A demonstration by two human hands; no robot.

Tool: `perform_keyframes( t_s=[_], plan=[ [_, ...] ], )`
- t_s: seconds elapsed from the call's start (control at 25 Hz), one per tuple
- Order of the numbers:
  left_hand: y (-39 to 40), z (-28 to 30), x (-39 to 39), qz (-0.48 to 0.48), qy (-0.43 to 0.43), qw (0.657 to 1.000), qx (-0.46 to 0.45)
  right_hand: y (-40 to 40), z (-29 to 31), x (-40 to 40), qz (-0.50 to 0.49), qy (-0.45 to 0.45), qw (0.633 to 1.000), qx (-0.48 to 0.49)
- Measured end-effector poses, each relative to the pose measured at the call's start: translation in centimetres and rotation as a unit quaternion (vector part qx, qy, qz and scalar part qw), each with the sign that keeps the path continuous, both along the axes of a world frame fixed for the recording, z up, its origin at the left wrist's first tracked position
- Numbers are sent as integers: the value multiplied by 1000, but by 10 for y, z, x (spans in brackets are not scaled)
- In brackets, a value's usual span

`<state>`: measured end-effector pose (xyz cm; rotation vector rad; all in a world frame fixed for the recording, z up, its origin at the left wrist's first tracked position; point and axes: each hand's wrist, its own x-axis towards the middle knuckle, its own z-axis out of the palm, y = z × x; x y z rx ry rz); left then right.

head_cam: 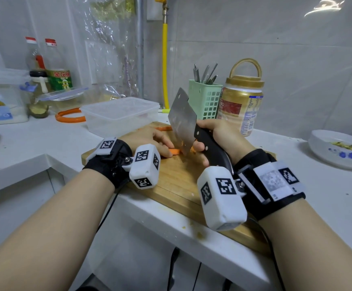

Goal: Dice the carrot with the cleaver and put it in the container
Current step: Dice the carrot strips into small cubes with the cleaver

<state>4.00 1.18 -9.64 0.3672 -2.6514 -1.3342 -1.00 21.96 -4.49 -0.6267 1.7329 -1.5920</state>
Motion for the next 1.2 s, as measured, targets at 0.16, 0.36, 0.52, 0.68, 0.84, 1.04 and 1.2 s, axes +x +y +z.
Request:
perform_keyframes(
  t_s=[0.16,0.36,0.52,0.68,0.84,1.04,1.2],
  plan=[
    [0,-1,1,-3,13,1000,-12,-4,-8,1,19,-28,999,-29],
    [0,0,2,11,34,999,1,-3,-12,1,20,-32,999,-32],
    [-1,-2,1,32,46,998,4,-2,-12,1,17,-34,999,-6],
    [-4,-4,0,26,52,998,4,1,-7,2,27,-54,998,-6],
    [-2,-3,2,26,53,998,13,3,-3,5,24,-61,998,1],
    [-1,-3,2,32,55,998,12,6,5,12,24,-49,999,-1],
    [0,-2,2,32,56,998,20,2,5,15,3,-65,998,-1]
  ],
)
